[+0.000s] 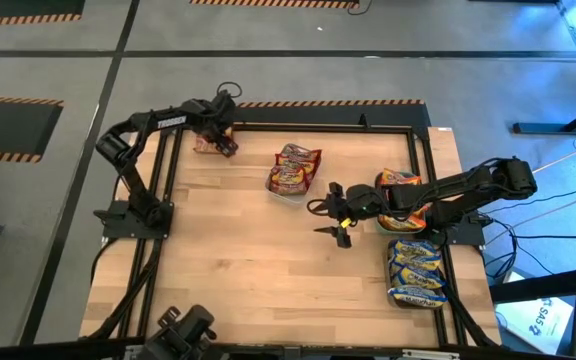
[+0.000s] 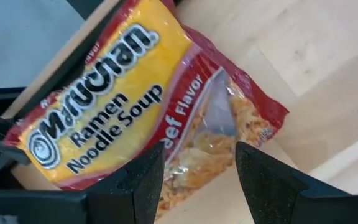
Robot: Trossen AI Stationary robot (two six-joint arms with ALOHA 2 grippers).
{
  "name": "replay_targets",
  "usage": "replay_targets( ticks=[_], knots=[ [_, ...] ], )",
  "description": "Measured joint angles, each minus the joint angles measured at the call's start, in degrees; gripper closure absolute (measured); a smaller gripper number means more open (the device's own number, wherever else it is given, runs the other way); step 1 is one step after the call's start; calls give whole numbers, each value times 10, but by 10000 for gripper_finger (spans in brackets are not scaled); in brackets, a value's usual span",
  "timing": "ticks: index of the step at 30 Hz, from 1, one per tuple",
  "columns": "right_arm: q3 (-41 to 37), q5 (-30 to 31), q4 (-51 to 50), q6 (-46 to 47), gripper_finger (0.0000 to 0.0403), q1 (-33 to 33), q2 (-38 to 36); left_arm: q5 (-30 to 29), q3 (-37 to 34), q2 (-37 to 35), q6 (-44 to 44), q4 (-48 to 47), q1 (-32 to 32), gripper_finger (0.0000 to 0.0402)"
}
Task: Sort Maruchan noodles
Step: Put the red noodle pack into the white bin
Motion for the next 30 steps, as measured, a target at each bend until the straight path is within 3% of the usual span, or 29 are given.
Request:
replay_targets(
  ticks=[20,24,30],
  knots=[
    [0,0,-3,0,136,0,0,36,-41,0,3,-1,-27,211],
    [0,0,-3,0,136,0,0,72,-41,0,2,-2,-48,211],
    [0,0,-3,0,136,0,0,79,-42,0,-16,-12,-98,211]
  ],
)
